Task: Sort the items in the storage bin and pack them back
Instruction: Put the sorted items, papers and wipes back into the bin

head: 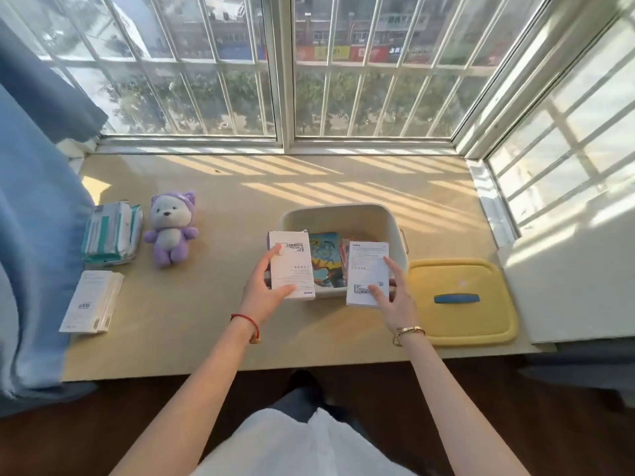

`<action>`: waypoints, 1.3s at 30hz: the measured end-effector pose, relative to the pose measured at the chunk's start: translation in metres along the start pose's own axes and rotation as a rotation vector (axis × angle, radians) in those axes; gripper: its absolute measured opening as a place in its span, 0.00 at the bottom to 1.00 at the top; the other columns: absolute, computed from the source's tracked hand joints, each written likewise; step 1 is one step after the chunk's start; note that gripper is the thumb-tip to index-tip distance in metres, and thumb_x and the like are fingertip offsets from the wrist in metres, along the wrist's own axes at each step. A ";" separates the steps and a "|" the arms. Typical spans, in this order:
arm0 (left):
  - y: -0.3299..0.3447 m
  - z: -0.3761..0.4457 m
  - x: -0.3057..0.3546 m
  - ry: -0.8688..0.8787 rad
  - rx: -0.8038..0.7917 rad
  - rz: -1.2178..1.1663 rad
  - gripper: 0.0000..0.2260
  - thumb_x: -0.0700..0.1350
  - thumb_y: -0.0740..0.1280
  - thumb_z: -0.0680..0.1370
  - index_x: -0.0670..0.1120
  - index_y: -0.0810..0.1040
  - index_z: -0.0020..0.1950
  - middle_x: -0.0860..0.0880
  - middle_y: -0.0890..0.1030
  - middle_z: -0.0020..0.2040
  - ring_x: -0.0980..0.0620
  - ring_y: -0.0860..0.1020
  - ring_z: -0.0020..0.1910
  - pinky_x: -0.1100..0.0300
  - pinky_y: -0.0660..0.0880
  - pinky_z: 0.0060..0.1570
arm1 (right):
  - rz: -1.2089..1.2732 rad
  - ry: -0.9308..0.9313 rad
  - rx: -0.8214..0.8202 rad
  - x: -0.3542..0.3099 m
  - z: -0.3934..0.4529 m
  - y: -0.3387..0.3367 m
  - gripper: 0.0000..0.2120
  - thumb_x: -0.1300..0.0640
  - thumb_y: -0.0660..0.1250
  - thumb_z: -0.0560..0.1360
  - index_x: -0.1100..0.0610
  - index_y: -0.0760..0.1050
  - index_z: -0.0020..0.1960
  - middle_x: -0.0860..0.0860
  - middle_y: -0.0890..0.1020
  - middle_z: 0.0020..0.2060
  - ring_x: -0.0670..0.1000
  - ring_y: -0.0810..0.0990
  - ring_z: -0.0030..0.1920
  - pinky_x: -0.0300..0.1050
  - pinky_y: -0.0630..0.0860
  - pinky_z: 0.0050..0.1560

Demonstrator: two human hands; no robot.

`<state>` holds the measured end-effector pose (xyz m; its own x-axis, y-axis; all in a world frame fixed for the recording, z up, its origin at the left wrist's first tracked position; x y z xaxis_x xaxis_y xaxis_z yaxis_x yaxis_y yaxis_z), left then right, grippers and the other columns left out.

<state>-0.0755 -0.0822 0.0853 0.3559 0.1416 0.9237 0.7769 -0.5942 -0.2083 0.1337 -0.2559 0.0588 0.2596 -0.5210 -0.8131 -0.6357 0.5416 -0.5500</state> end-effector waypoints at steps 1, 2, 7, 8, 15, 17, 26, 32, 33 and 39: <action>0.003 0.010 -0.001 -0.022 0.003 0.006 0.35 0.31 0.72 0.71 0.57 0.66 0.71 0.48 0.74 0.64 0.50 0.77 0.56 0.67 0.77 0.47 | -0.006 0.005 -0.011 0.000 0.010 0.001 0.29 0.53 0.69 0.76 0.43 0.61 0.73 0.51 0.72 0.68 0.53 0.73 0.62 0.50 0.76 0.57; 0.006 0.019 -0.001 -0.042 0.004 0.004 0.35 0.30 0.72 0.71 0.57 0.66 0.71 0.48 0.74 0.63 0.49 0.78 0.55 0.63 0.77 0.49 | -0.010 0.005 -0.018 0.000 0.021 0.003 0.29 0.55 0.69 0.76 0.45 0.61 0.73 0.51 0.72 0.68 0.51 0.73 0.62 0.46 0.74 0.56; 0.020 0.070 -0.011 -0.155 -0.035 0.026 0.36 0.30 0.71 0.71 0.57 0.65 0.71 0.45 0.75 0.62 0.45 0.78 0.57 0.50 0.77 0.57 | -0.054 0.036 -0.073 0.003 0.074 0.025 0.29 0.55 0.68 0.77 0.45 0.61 0.73 0.50 0.70 0.70 0.56 0.71 0.65 0.57 0.72 0.64; 0.024 0.080 -0.016 -0.169 -0.045 0.038 0.36 0.30 0.72 0.70 0.59 0.65 0.70 0.45 0.75 0.62 0.45 0.78 0.58 0.47 0.76 0.58 | -0.057 0.052 -0.087 0.006 0.085 0.031 0.29 0.55 0.68 0.76 0.44 0.61 0.73 0.50 0.71 0.68 0.56 0.72 0.64 0.59 0.72 0.63; 0.061 0.144 -0.061 -0.265 -0.030 0.077 0.37 0.29 0.71 0.70 0.55 0.66 0.72 0.46 0.70 0.68 0.47 0.71 0.66 0.47 0.71 0.65 | -0.105 0.121 -0.227 0.037 0.154 0.078 0.29 0.57 0.67 0.77 0.46 0.60 0.74 0.53 0.71 0.69 0.55 0.69 0.67 0.51 0.65 0.67; 0.074 0.157 -0.071 -0.267 -0.032 0.138 0.36 0.30 0.69 0.72 0.55 0.65 0.74 0.45 0.69 0.66 0.47 0.71 0.65 0.49 0.68 0.68 | -0.118 0.134 -0.252 0.050 0.171 0.090 0.29 0.57 0.66 0.78 0.46 0.60 0.74 0.52 0.69 0.71 0.55 0.67 0.69 0.51 0.63 0.69; 0.104 0.203 -0.117 -0.357 0.045 0.178 0.35 0.31 0.67 0.73 0.56 0.64 0.75 0.45 0.67 0.72 0.46 0.66 0.71 0.51 0.63 0.72 | -0.167 0.170 -0.396 0.094 0.215 0.129 0.30 0.55 0.66 0.77 0.41 0.58 0.74 0.57 0.70 0.69 0.60 0.71 0.66 0.52 0.67 0.65; 0.107 0.211 -0.132 -0.354 0.046 0.256 0.35 0.29 0.67 0.71 0.55 0.64 0.72 0.46 0.70 0.68 0.46 0.70 0.65 0.59 0.68 0.63 | -0.356 0.100 -0.461 0.099 0.227 0.136 0.32 0.53 0.66 0.77 0.43 0.53 0.75 0.61 0.70 0.66 0.62 0.72 0.63 0.54 0.73 0.60; 0.108 0.212 -0.133 -0.352 0.053 0.280 0.35 0.29 0.67 0.70 0.54 0.64 0.72 0.46 0.71 0.67 0.46 0.71 0.64 0.61 0.68 0.60 | -0.410 0.076 -0.464 0.099 0.227 0.137 0.32 0.52 0.65 0.78 0.42 0.52 0.75 0.62 0.69 0.66 0.62 0.71 0.64 0.55 0.73 0.59; 0.116 0.213 -0.135 -0.310 -0.002 0.519 0.36 0.36 0.70 0.73 0.58 0.58 0.74 0.41 0.72 0.62 0.41 0.74 0.59 0.48 0.73 0.60 | -0.593 0.021 -0.462 0.099 0.225 0.132 0.32 0.49 0.64 0.78 0.44 0.51 0.76 0.61 0.62 0.69 0.63 0.66 0.67 0.54 0.73 0.56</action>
<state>0.0770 -0.0014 -0.1319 0.8232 0.0569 0.5648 0.4604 -0.6490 -0.6056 0.2387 -0.0878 -0.1372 0.6426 -0.6543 -0.3986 -0.6347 -0.1633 -0.7553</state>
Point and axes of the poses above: each hand's wrist, its own z-axis towards the middle knuckle, its own y-axis out of the palm, x = y × z, the point moved 1 cm from there along z, towards the middle knuckle
